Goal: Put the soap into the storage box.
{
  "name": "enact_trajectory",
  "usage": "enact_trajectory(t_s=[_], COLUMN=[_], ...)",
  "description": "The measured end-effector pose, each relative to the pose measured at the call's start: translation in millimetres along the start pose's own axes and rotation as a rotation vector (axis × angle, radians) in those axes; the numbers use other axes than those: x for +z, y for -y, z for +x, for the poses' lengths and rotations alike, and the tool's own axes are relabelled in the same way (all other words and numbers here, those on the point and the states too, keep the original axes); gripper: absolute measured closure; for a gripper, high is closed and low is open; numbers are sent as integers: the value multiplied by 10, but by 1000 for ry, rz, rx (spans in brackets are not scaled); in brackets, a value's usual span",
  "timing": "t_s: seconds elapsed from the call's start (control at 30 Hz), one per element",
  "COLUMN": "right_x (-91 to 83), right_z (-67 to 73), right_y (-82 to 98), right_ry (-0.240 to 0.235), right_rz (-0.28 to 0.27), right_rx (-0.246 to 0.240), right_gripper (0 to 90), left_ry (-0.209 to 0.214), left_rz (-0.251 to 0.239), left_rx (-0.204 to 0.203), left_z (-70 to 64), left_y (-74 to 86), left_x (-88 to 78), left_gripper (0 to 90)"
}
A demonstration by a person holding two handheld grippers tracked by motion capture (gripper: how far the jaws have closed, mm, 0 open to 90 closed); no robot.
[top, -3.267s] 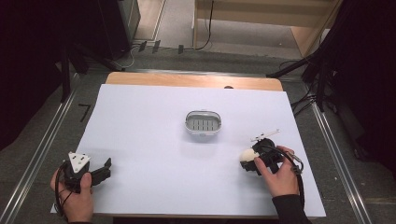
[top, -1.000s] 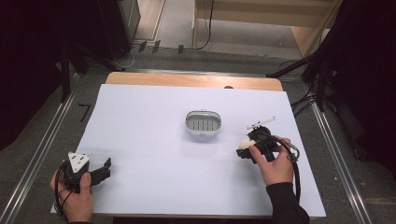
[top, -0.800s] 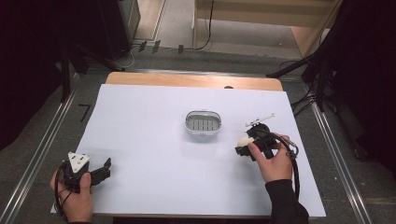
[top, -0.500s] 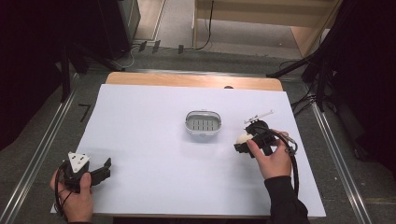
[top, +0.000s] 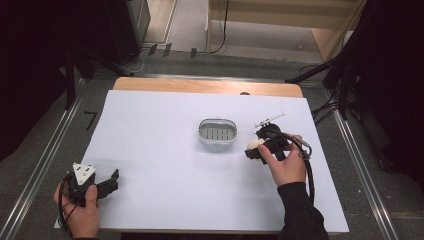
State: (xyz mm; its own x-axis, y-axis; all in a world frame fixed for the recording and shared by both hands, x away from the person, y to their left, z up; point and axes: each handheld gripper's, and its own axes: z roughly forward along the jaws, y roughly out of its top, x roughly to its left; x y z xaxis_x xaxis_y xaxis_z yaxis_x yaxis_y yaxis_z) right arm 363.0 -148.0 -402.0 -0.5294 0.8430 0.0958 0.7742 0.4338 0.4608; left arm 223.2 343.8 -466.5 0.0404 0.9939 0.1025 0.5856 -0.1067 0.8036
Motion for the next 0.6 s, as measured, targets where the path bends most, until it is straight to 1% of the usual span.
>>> enact_trajectory(t_s=[0.2,0.27,0.47,0.5,0.6], right_x=[14,12,13,21,29], right_z=[19,27,71,76,105], right_y=[-75,-85,-169,-180,-212], right_ry=[6,4,5,3,0], right_rz=[3,4,3,0,5], right_rx=[-19,-15,-25,-33,-30], right_gripper=[240,240,239,240,239], left_ry=[0,0,3,3,3], left_rz=[1,2,2,2,2], left_rx=[1,1,0,-1,-2], left_z=[0,0,3,3,5], left_y=[-1,-1,-1,-1,-1], left_x=[2,2,2,1,0], left_gripper=[138,138,138,138,138])
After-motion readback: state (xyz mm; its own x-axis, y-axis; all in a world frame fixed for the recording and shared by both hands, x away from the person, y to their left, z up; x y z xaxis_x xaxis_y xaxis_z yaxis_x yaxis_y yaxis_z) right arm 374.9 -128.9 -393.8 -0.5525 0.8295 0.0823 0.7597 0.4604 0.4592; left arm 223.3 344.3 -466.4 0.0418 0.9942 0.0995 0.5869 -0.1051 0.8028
